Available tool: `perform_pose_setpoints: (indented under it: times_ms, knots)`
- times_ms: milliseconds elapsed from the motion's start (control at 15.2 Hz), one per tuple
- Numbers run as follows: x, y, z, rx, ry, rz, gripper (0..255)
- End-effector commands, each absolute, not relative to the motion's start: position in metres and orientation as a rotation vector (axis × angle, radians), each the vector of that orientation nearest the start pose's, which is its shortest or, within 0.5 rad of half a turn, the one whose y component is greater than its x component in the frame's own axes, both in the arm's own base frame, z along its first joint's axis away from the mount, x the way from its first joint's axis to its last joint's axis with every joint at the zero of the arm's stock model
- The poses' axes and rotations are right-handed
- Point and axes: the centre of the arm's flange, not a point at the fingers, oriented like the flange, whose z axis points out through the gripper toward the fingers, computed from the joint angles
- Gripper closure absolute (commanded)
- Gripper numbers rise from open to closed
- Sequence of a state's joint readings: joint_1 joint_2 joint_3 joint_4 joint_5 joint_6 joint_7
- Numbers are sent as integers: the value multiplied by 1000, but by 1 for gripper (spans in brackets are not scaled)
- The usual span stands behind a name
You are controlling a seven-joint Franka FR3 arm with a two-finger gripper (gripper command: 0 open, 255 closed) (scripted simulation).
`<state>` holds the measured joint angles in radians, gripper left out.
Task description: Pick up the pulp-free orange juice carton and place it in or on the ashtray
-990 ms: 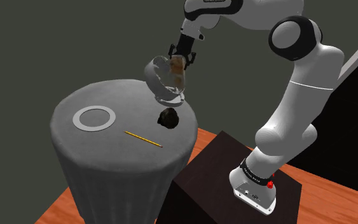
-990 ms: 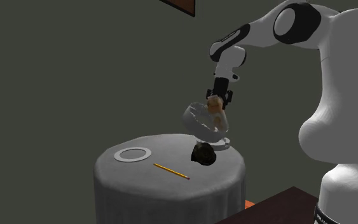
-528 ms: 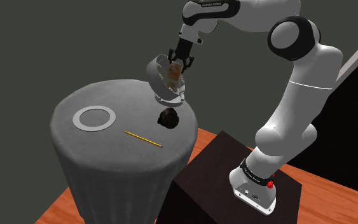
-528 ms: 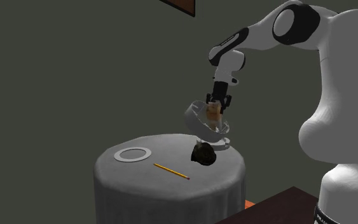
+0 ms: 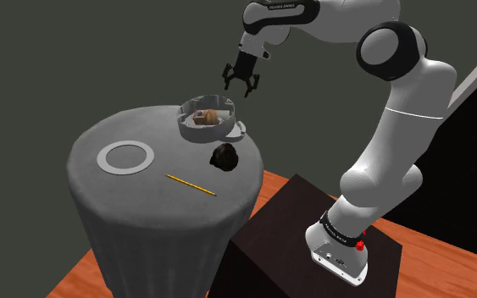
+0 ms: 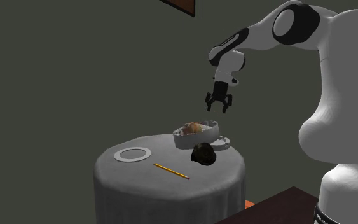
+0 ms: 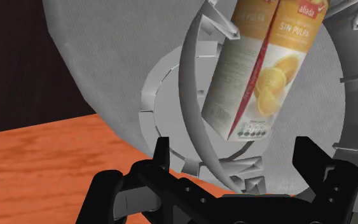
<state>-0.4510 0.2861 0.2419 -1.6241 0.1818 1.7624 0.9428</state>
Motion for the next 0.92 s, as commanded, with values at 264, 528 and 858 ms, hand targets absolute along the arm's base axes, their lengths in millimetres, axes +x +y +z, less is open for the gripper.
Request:
perform_pose_setpoints:
  times_ms: [264,528,858]
  knots:
    - [619,-139,489,-2429,1669,324,0]
    - [620,-142,499,-2429,1669,324,0]
    - [620,-142,499,-2429,1669,324,0]
